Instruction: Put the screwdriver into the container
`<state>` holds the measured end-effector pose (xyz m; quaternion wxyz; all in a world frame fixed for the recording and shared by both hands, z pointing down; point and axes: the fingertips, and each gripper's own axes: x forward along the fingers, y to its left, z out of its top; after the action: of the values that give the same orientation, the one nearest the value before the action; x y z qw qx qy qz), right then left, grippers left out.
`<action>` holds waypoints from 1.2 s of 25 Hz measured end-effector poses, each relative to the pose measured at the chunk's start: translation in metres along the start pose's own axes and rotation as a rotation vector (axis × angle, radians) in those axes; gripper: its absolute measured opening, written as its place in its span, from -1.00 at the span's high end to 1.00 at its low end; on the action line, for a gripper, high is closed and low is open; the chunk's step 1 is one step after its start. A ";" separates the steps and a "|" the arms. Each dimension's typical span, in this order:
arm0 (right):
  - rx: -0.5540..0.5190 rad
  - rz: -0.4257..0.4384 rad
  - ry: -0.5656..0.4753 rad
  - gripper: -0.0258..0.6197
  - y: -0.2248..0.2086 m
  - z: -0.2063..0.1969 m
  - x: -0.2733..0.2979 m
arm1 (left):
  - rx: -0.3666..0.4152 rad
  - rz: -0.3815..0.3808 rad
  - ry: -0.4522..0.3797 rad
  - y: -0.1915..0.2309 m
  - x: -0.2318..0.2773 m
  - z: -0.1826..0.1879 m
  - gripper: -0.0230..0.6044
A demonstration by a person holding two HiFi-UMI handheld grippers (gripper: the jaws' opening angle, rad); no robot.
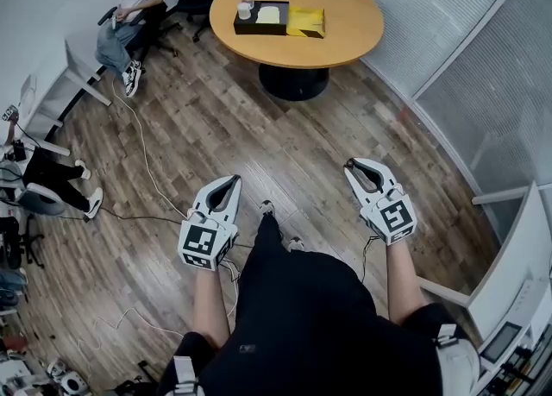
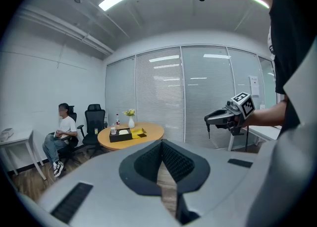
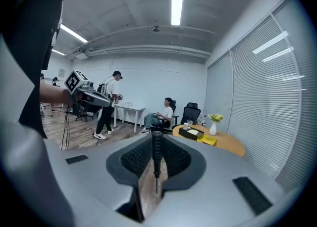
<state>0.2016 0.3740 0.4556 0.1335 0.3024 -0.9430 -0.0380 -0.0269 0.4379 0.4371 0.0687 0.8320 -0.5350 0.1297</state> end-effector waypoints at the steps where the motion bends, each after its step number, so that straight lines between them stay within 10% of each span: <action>1: 0.000 -0.005 0.003 0.74 -0.002 0.000 0.003 | 0.001 -0.004 0.000 0.003 0.003 0.001 0.91; 30: -0.057 -0.073 0.087 0.74 -0.036 0.025 0.151 | 0.011 -0.150 -0.025 0.146 0.098 0.026 0.91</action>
<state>0.0973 0.2572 0.4610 0.1813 0.3342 -0.9232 -0.0567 -0.1176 0.2849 0.4374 0.0668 0.8717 -0.4711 0.1169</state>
